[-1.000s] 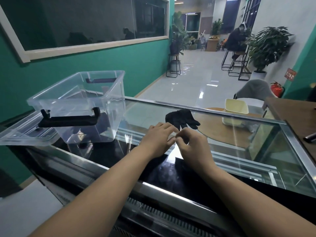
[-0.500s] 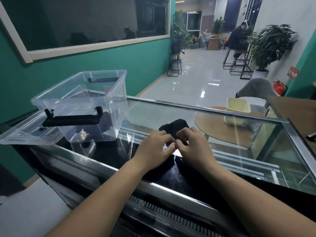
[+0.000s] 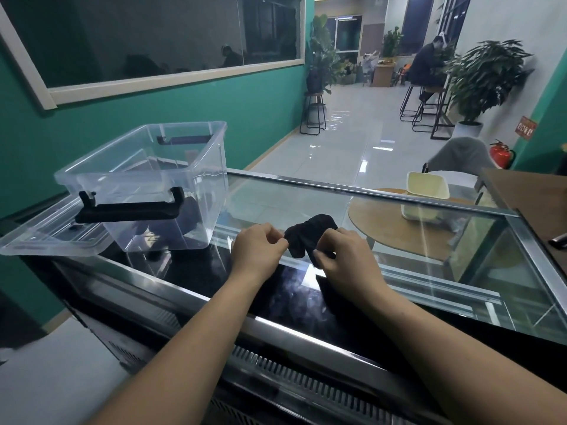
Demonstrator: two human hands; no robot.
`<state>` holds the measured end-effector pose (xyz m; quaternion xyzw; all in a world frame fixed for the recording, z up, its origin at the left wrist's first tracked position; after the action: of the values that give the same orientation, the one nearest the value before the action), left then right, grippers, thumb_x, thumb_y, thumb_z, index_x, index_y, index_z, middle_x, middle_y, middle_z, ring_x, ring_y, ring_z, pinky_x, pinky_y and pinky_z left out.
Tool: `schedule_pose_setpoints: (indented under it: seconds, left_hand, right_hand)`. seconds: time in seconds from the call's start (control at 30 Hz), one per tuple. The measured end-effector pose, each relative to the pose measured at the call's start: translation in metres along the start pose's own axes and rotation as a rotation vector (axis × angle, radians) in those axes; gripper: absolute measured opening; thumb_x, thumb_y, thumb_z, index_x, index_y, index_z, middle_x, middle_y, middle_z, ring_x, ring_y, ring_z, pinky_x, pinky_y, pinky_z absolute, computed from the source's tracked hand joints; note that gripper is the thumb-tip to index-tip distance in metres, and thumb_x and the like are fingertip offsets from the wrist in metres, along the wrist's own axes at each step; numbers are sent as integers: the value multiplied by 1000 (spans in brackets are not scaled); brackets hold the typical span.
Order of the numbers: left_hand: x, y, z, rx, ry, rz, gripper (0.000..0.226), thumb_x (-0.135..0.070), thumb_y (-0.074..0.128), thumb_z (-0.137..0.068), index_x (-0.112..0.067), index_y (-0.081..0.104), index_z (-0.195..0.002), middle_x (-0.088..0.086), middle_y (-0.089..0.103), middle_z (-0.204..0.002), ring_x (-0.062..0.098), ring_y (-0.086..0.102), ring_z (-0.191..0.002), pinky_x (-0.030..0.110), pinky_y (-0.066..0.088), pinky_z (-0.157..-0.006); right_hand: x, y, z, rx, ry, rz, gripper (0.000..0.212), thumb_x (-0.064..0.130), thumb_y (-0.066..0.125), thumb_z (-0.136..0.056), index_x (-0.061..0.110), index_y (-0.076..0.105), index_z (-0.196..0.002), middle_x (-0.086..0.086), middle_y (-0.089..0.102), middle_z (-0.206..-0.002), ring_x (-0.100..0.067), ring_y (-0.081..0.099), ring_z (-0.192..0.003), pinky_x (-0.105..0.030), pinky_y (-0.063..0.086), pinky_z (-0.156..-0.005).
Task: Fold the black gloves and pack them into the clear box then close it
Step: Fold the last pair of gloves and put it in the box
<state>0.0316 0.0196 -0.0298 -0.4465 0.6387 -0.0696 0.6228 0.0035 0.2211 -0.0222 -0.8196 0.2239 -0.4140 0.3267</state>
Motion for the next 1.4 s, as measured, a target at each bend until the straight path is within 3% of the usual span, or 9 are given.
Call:
schedule_pose_setpoints:
  seconds: [0.17,0.23,0.37,0.5,0.73,0.87,1.07,1.27,1.4]
  left_hand:
    - [0,-5,1,-40,26,102,9,-30,77,-91,-28,76,-82,-14,74,-83,7,68,-80,34,59,-77]
    - [-4,-7,3,-39,70,146,4,-26,77,-91,-30,77,-94,-14,72,-94,2,64,-83,25,52,-74]
    - [-11,-7,8,57,227,158,38,-27,79,-92,-43,72,-126,-15,61,-122,4,61,-107,17,48,-87]
    - [-14,-6,9,48,331,141,28,-36,81,-93,-42,77,-121,-18,59,-120,11,58,-124,30,49,-106]
    - [-28,-2,21,101,446,103,54,-70,73,-81,-39,73,-125,-18,56,-126,8,53,-129,26,43,-109]
    - [-25,-4,17,15,455,95,31,-48,74,-89,-30,75,-114,-16,60,-112,10,61,-111,27,52,-95]
    - [-20,-12,13,-64,287,248,11,-20,68,-99,-28,71,-92,-13,71,-83,2,66,-80,17,47,-71]
    - [-4,-15,4,-120,3,484,5,-26,67,-99,-28,69,-95,-6,77,-80,19,71,-76,37,57,-76]
    - [4,-18,0,-175,-124,455,15,-46,65,-93,-32,68,-100,-4,78,-87,26,75,-87,40,59,-76]
  right_hand:
    - [-1,-7,-1,-101,3,-84,17,23,79,-93,22,66,-82,2,59,-89,-26,60,-88,-41,52,-77]
    - [1,-14,-1,-141,14,-157,17,22,79,-94,24,67,-83,4,59,-91,-23,64,-86,-42,56,-76]
    - [8,-25,0,-206,8,-276,16,15,75,-98,19,65,-87,5,66,-86,-19,67,-81,-41,58,-73]
    - [17,-35,4,-242,17,-379,16,13,72,-101,17,62,-89,8,68,-74,-12,63,-71,-17,45,-58]
    - [25,-40,6,-248,15,-527,10,14,67,-105,15,59,-98,12,73,-86,-9,70,-76,-19,51,-62]
    - [27,-36,6,-212,-15,-512,10,14,67,-105,14,59,-100,14,73,-88,-8,69,-73,-15,48,-61]
    - [25,-27,5,-103,3,-489,6,21,66,-106,17,61,-105,9,73,-86,-5,70,-80,-14,51,-64]
    - [17,-12,6,152,4,-288,19,47,61,-105,32,59,-116,19,74,-100,5,70,-90,-18,54,-77]
    - [12,-8,6,188,-38,-113,42,71,62,-91,39,59,-119,14,71,-110,-9,66,-105,-36,56,-91]
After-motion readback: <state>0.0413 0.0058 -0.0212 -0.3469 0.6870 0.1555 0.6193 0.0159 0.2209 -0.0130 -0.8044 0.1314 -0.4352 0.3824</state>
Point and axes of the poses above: each hand's wrist, its own z-axis away from the middle knuckle, its own y-axis out of the palm, x = y × z, the point moved 3 cm from there along -z, towards the middle knuckle
